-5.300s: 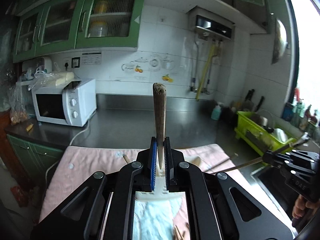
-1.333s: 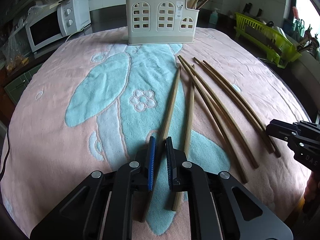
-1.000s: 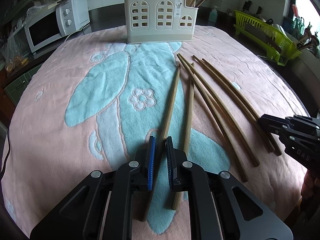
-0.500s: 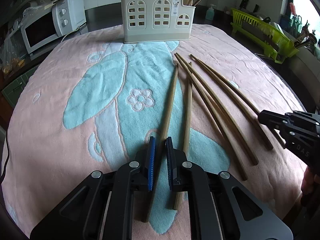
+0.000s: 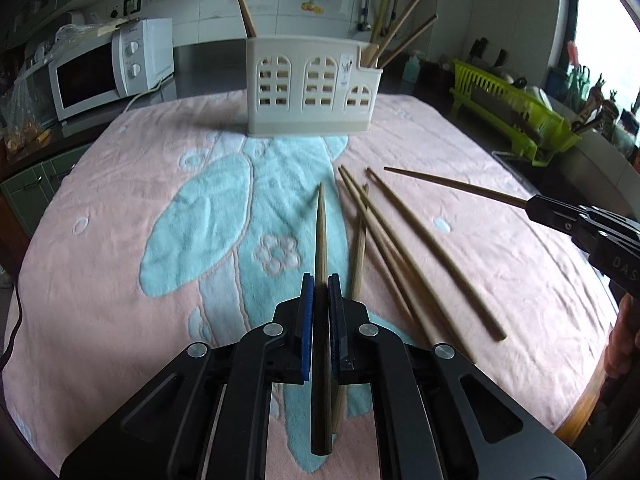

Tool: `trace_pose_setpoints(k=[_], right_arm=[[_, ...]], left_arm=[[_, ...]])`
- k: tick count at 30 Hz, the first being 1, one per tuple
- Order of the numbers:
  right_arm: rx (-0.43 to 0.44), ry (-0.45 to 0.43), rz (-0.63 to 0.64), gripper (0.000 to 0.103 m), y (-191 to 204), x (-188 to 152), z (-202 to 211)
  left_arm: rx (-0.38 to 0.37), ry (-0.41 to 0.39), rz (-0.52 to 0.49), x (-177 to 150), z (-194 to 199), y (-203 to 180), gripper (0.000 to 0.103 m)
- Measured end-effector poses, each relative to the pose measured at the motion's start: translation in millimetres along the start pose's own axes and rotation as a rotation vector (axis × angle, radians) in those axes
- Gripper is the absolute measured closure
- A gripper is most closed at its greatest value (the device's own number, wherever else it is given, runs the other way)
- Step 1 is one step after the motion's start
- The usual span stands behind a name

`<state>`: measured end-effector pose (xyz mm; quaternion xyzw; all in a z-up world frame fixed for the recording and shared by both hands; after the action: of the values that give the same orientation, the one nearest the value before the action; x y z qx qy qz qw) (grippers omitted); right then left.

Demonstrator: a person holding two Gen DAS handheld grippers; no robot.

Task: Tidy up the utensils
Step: 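Close the left tool on a chopstick while the right tool grasps another chopstick, then lift the chopstick in the left tool toward the holder while the right tool lifts its chopstick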

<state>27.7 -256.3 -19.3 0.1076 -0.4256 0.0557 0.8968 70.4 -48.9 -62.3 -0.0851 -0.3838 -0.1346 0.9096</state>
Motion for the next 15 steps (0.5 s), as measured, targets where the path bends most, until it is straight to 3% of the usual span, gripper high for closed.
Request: trace_pose_setpoints(k=[9, 15], right_arm=[[0.036, -0.044, 0.010, 0.096, 3.9, 28.2, 0.6], [0.026, 0.002, 0.021, 0.096, 4.1, 19.0, -7.6]], left_arm=[[-0.052, -0.068, 0.059, 21.2, 13.8, 8.9, 0.098], [-0.052, -0.065, 0.056, 23.9, 13.0, 10.5, 0.098]])
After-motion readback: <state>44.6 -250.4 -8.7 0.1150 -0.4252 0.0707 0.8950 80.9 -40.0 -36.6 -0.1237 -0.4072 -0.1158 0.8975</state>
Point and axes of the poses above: each gripper's, at about its wrist camera, not at the fingertips, and z roughly against the way its jaws point, y to its left, x to its top, the point moved 2 cm from there along -z, roughly the way its jaws point, and after that the axes turned 6 degrees about x, right-handed, at the moved point
